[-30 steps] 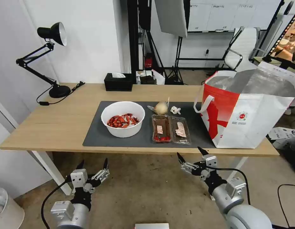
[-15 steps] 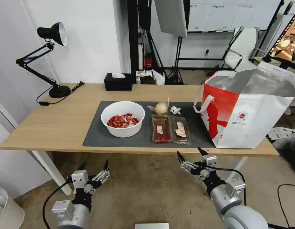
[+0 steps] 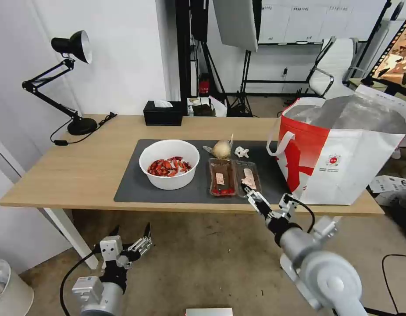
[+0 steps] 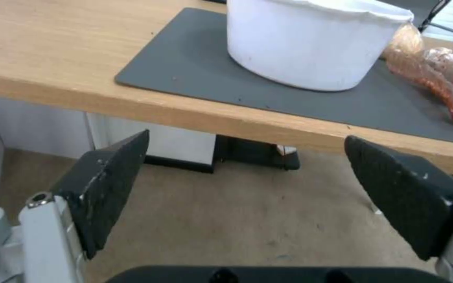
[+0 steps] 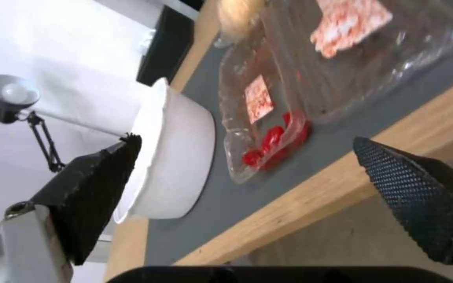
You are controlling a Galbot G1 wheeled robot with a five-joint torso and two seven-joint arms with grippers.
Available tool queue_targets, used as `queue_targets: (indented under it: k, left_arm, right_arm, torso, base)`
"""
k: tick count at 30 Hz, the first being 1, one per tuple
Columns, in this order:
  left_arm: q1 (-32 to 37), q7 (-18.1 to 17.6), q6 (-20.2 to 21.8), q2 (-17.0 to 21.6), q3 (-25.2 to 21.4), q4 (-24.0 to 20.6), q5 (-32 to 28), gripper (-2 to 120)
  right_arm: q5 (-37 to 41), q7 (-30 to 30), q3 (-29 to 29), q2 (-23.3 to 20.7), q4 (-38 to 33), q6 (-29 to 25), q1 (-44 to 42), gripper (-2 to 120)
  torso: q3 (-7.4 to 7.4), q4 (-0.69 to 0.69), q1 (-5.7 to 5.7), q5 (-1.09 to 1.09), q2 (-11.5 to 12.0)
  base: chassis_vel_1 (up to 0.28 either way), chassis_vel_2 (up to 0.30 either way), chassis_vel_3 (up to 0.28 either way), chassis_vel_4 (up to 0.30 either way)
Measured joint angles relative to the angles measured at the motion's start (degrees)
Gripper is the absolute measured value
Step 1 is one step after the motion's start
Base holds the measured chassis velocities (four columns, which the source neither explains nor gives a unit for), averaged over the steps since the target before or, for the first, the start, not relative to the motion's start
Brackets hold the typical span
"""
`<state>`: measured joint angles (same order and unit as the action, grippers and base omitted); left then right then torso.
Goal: Pick up the trash from the table and place it into the takeout bag.
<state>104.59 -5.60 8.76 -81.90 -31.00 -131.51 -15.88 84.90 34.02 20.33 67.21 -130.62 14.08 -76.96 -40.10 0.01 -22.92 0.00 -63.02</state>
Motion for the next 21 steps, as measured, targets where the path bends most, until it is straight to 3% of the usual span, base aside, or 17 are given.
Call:
queue_targets:
  k: [11,21]
  left_arm:
    - [0.1,0.0,0.2,0.3,-0.2,0.4,0.3,100]
    - [0.1,0.0,0.4,0.7,-0.3,0.9,0.3,100]
  right_arm:
    - [5.5,8.5,-1.4,1.9,4.8,-1.3,6.4,100]
    - [7.8,10.4,-1.6,2.9,7.9,-1.4,10.0,100]
  torso:
    - [0.0,-0.01,0.0,0.0,0.0]
    - [0.0,-0.01,0.0,0.0,0.0]
  base:
    - [0.0,0.0,0.0,0.0]
    - [0.0,0.0,0.0,0.0]
